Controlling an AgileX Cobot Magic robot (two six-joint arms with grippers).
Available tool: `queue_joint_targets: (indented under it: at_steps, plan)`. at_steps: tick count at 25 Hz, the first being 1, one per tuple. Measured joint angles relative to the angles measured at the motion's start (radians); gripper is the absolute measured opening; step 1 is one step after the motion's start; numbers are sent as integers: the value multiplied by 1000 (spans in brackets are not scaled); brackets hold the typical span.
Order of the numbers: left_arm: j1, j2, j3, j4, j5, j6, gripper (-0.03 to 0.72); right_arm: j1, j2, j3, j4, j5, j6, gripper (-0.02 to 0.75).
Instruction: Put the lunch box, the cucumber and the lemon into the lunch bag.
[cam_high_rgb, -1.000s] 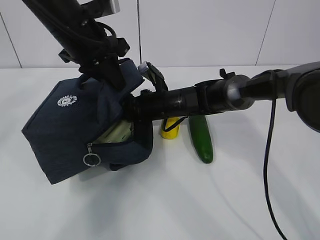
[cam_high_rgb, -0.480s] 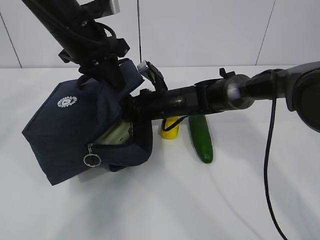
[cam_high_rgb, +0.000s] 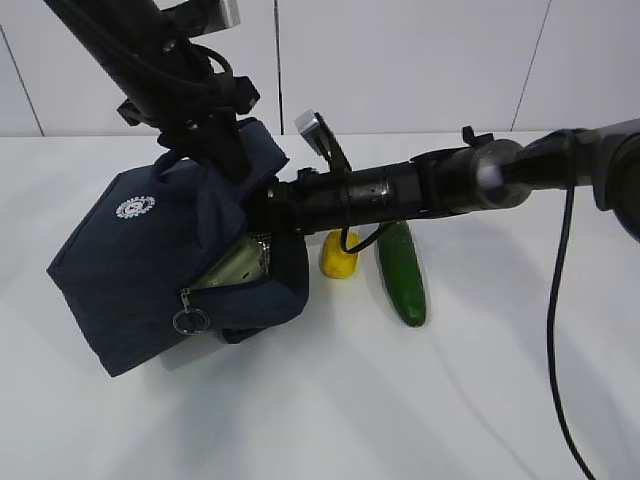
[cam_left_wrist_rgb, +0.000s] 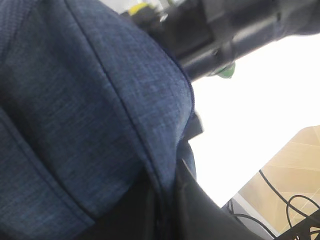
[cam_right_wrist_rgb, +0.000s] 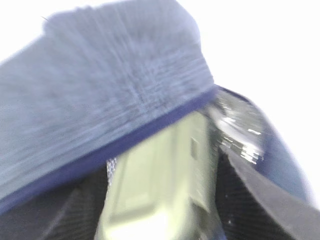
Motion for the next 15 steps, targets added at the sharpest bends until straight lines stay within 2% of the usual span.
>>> queue_joint_targets:
  at_steps: [4, 15]
  plan:
    - [0, 0, 0, 9, 0, 0, 7, -46, -38, -3, -46, 21, 36, 499]
    - [0, 0, 0, 38, -5, 0, 7, -145, -176, -8, -314, 40, 263, 499]
